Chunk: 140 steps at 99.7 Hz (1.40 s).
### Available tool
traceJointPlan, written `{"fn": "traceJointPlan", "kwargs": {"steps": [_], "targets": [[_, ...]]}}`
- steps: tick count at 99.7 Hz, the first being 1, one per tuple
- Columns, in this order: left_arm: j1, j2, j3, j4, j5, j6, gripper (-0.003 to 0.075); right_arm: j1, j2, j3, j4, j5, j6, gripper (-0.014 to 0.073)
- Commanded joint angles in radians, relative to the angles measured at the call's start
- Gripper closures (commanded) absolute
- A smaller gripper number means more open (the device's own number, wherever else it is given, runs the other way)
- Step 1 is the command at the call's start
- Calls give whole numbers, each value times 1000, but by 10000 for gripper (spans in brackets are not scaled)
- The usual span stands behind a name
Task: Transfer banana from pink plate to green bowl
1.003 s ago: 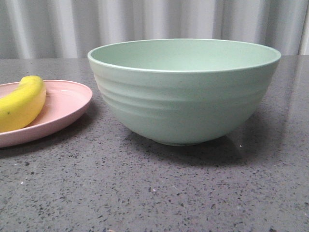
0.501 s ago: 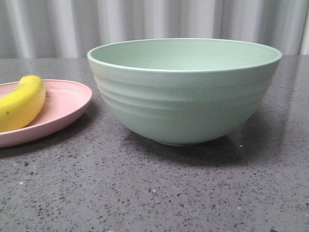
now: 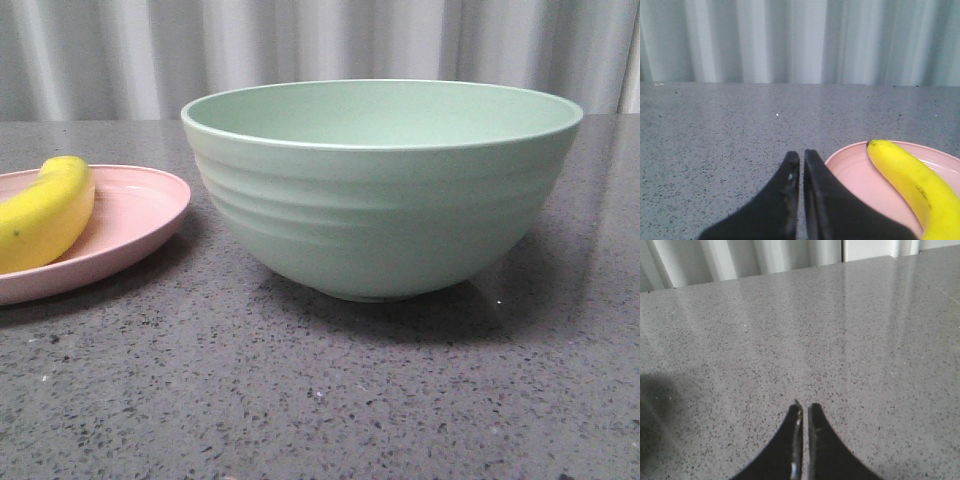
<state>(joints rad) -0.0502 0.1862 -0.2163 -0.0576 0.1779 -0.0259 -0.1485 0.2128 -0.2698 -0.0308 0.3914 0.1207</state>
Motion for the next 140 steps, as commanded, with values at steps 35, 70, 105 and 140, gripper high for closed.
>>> {"fn": "traceJointPlan", "kwargs": {"steps": [35, 70, 105, 140], "targets": [[1, 144, -43, -14, -250, -15, 477, -7, 153, -86, 39, -69, -7, 657], [1, 155, -80, -68, -168, -15, 343, -7, 153, -86, 48, -69, -7, 657], [-20, 344, -296, -109, 143, 75, 342, -7, 153, -86, 48, -80, -7, 657], [-273, 601, -369, -219, 153, 192, 341, -7, 153, -86, 48, -80, -7, 657]]}}
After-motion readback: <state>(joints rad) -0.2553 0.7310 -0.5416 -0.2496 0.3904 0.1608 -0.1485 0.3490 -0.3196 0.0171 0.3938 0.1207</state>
